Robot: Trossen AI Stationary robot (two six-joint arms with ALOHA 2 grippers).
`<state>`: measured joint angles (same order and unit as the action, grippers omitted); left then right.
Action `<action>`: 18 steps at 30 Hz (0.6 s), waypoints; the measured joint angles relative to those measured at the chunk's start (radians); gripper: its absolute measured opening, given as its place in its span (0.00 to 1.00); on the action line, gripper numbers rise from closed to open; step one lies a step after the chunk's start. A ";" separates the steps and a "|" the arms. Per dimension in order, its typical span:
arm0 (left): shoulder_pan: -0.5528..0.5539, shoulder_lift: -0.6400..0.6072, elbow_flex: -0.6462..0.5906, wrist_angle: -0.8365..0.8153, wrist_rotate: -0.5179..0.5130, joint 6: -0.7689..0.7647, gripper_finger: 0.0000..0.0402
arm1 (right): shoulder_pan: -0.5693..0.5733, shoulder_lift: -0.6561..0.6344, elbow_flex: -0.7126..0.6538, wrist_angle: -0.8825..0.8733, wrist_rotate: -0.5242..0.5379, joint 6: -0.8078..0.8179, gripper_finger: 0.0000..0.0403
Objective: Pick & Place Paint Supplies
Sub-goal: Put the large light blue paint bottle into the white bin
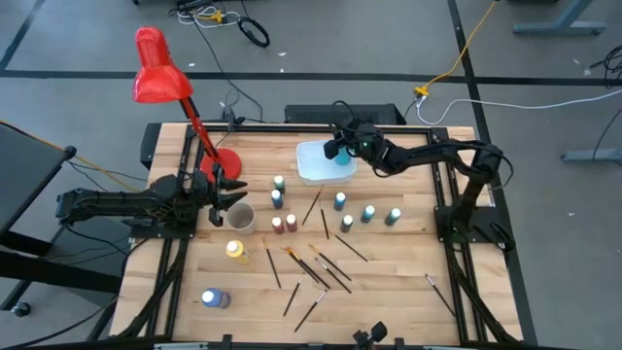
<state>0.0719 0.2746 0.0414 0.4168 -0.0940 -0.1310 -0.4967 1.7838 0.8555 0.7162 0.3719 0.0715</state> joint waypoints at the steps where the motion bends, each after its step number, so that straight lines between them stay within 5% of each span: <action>1: 0.000 0.000 0.000 0.000 0.000 0.000 0.35 | -0.003 0.002 0.000 0.001 0.001 0.000 0.19; 18: 0.000 0.000 0.000 0.000 0.000 0.000 0.35 | -0.012 0.002 -0.001 -0.006 0.002 -0.010 0.31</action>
<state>0.0719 0.2748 0.0414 0.4168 -0.0941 -0.1311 -0.5089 1.7859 0.8546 0.7107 0.3737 0.0614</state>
